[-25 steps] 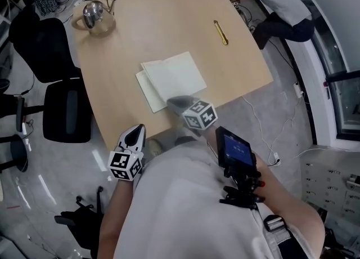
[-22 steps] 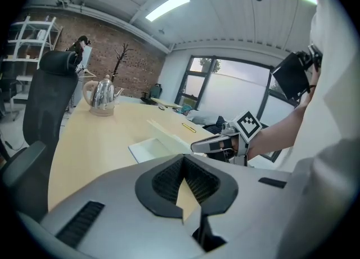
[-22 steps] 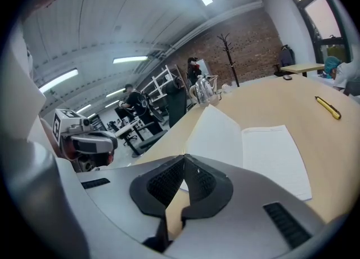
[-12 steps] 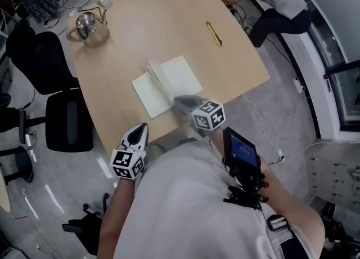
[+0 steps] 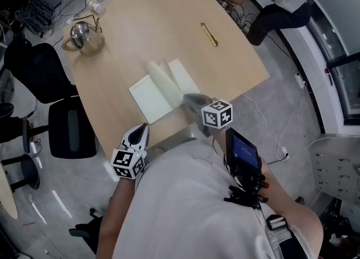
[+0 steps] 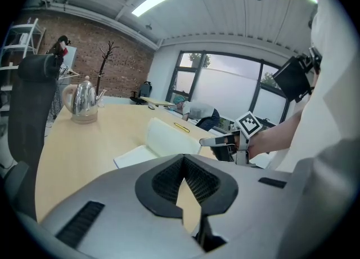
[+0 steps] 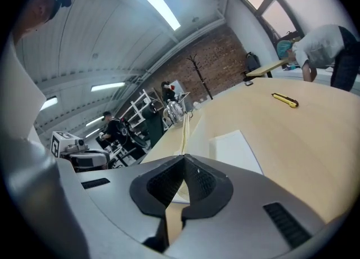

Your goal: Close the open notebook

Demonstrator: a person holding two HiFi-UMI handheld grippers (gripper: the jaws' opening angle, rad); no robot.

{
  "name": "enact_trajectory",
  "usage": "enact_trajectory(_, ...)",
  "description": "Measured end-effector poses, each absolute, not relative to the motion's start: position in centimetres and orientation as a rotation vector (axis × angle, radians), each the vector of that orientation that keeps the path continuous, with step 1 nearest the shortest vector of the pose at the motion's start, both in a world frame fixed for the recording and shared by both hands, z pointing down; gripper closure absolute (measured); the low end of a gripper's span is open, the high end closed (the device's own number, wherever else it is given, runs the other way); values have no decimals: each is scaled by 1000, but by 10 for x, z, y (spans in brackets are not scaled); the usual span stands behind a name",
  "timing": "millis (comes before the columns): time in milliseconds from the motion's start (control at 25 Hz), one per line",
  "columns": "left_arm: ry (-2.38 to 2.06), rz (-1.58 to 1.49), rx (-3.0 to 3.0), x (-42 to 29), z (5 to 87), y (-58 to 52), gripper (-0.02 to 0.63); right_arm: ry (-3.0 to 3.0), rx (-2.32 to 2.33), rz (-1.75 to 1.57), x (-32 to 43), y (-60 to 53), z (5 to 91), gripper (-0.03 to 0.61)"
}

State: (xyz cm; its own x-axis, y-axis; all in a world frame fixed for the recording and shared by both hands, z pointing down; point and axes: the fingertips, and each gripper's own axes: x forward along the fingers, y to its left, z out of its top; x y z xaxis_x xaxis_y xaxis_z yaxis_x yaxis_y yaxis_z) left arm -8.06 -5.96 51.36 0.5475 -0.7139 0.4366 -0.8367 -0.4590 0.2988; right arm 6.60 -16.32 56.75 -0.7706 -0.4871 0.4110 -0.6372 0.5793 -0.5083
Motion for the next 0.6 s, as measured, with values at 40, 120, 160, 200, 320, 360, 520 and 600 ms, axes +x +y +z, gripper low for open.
enact_trajectory(40,-1250,348,2308,-79,513,-61,609,-2580,956,991,71,-166,570,563)
enact_trajectory(120,-1247,360,2311,-77,513,-64,609,-2569,993,1034,81,-172,576,563)
enact_trajectory(160,-1247,368,2313,-76,512,-66,609,-2564,1010,1051,86,-175,579,563)
enact_trajectory(200,-1248,375,2314,-75,512,-67,609,-2557,1026,1067,91,-177,582,563)
enact_trajectory(320,-1250,393,2315,-73,511,-71,609,-2524,1068,1121,105,-183,595,563)
enact_trajectory(360,-1252,400,2314,-72,511,-72,609,-2510,1080,1143,110,-185,600,563)
enact_trajectory(520,-1259,421,2312,-69,510,-77,609,-2449,1116,1230,126,-193,619,563)
enact_trajectory(600,-1263,426,2311,-67,509,-79,609,-2404,1128,1265,132,-195,629,563)
